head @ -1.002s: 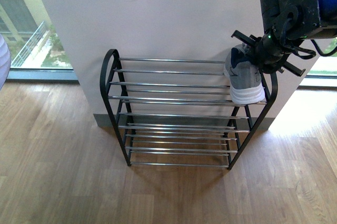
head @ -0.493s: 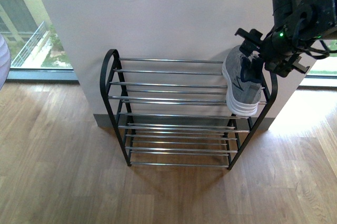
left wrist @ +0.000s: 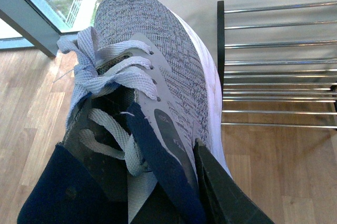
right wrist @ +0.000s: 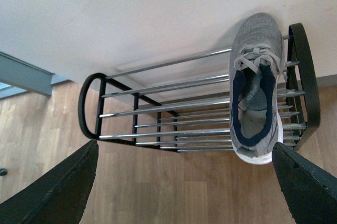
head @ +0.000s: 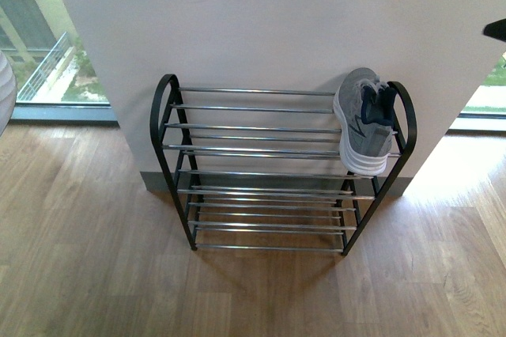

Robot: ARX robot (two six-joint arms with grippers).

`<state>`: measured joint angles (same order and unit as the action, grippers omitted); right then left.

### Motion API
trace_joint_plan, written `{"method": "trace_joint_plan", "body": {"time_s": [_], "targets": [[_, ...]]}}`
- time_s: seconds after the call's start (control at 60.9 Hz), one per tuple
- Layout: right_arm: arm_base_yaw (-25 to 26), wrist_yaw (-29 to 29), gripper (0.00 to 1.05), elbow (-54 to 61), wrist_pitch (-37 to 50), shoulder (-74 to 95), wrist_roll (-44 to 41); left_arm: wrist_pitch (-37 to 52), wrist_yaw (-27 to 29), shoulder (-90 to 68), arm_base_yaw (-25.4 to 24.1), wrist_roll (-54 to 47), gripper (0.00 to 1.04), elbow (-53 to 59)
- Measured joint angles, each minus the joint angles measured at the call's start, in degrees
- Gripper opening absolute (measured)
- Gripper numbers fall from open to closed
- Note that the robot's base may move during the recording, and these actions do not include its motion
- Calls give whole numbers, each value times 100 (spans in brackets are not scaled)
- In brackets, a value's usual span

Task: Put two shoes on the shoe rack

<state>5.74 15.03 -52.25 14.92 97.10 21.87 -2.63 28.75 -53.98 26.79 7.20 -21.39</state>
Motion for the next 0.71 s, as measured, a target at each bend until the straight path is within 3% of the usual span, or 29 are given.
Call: {"method": "trace_joint_plan", "body": {"time_s": [0.148,0.476,0.591,0.706], "targets": [[396,470,95,1143,15,-1539,-267,0,0,0,0,2,2,0],[789,608,95,1753,114,-2328,-374,0,-2,0,0,0,2,0],[603,-326,78,2605,2420,-2304,-1309,0,2,0,0,0,2,0],[426,-533,60,3250,3482,-2588,-1816,-2,2,0,0,0,2,0]]}}
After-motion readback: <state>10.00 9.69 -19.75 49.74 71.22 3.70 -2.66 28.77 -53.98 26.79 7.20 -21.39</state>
